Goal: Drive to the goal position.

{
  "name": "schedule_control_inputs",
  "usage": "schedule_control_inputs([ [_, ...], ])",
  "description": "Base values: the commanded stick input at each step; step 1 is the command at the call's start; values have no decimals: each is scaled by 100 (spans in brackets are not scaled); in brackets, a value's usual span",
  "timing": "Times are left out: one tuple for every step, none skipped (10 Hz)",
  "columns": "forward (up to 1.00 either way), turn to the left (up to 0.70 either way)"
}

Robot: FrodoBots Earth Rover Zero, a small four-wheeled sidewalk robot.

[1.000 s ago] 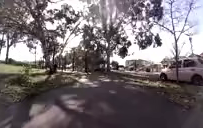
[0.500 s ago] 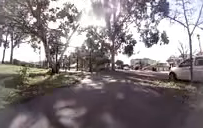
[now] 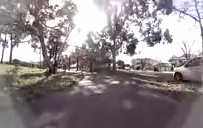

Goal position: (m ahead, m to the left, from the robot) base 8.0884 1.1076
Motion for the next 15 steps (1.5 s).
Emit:
schedule_control_inputs([
  [100,0],
  [100,0],
  [100,0],
  [100,0],
  [100,0],
  [100,0],
  [100,0],
  [100,0],
  [100,0],
  [100,0],
  [100,0],
  [100,0],
  [100,0],
  [100,0],
  [100,0],
])
